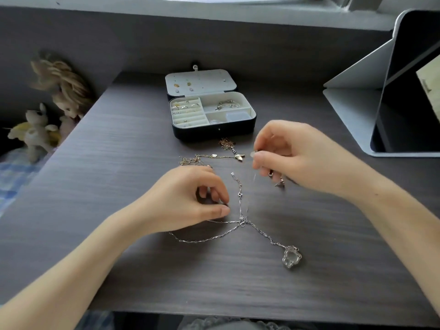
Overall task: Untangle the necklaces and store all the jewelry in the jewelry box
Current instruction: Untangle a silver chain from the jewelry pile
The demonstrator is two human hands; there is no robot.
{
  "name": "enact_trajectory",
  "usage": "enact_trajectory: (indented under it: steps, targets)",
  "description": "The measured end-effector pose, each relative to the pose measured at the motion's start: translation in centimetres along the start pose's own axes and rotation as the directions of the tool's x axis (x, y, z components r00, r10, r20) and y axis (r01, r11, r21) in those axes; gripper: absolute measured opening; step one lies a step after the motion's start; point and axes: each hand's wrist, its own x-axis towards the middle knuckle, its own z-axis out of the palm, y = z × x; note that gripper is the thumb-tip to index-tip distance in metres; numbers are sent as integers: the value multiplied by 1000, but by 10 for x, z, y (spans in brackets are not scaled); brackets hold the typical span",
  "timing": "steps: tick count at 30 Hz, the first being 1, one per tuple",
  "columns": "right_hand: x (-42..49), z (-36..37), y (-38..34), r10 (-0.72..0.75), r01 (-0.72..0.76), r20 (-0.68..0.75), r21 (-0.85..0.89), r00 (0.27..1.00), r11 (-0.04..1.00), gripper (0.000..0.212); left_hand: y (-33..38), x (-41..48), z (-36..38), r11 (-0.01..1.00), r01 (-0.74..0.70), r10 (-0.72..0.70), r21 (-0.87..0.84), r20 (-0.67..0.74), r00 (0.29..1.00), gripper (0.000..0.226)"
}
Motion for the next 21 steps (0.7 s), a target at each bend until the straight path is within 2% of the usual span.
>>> enact_trajectory:
  steps: [4,9,12,16,21]
  targets:
    - [-18,-14,1,31,-32,12,158,999,987,6,3,-1,6,997,-49,48,61,21,999,16]
    - [-39,-20,14,84,-92,42,234,996,968,10,2,-3,10,993,-92,90,79,33,995,38]
    - [-51,-20,24,101,-110,72,137,992,985,9,0,-5,12,982,-128,121,135,60,991,41]
    - [-65,-14,38,97,-94,15,-147,995,985,10,-3,-8,10,956,-140,125,257,73,989,48]
    - [-71,0,45,56,-76,-84,-269,995,960,7,-8,-12,5,924,-138,123,356,64,990,65]
